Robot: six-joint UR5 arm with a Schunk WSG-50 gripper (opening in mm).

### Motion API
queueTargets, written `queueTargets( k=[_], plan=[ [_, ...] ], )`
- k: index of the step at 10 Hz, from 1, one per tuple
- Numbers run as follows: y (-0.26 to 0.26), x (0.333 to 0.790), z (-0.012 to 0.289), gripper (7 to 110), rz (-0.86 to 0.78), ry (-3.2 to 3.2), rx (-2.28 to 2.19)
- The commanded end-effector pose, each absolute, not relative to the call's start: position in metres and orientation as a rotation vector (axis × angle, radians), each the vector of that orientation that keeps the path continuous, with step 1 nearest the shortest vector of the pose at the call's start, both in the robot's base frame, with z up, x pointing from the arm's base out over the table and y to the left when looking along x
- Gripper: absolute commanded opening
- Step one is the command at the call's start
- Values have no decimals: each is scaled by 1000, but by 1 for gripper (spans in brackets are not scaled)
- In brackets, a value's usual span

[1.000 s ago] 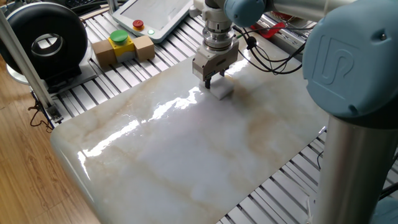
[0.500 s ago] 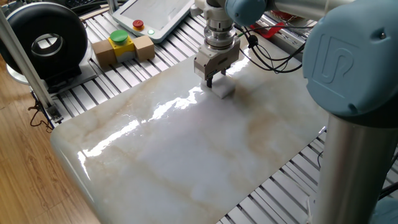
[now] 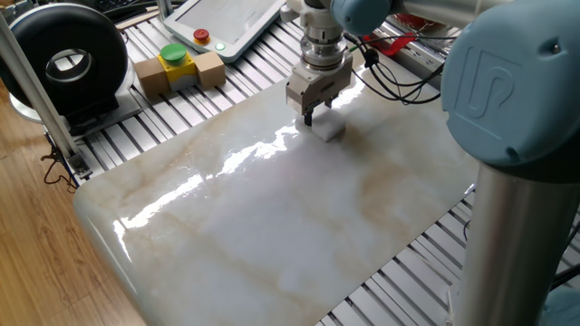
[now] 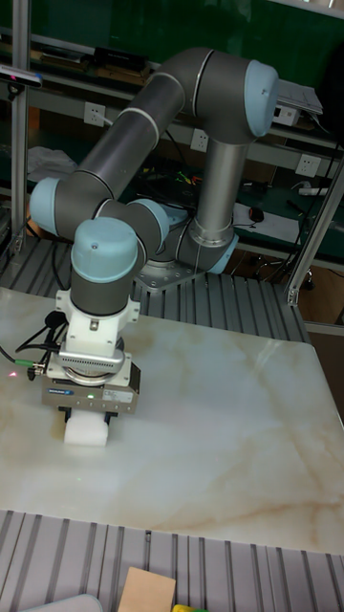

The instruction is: Clean the tabletop with a sponge

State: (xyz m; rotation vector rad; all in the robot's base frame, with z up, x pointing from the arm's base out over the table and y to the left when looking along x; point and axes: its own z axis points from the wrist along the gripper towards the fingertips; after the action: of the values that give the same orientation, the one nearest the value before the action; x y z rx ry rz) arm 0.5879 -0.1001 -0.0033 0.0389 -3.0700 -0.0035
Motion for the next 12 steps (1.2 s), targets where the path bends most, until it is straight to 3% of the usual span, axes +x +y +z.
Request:
queueTargets(
  k=[1, 12],
  plan=[
    [-108, 588, -1, 7, -22, -3072, 50],
    [-110, 587, -1, 7, -37, -3061, 58]
  ],
)
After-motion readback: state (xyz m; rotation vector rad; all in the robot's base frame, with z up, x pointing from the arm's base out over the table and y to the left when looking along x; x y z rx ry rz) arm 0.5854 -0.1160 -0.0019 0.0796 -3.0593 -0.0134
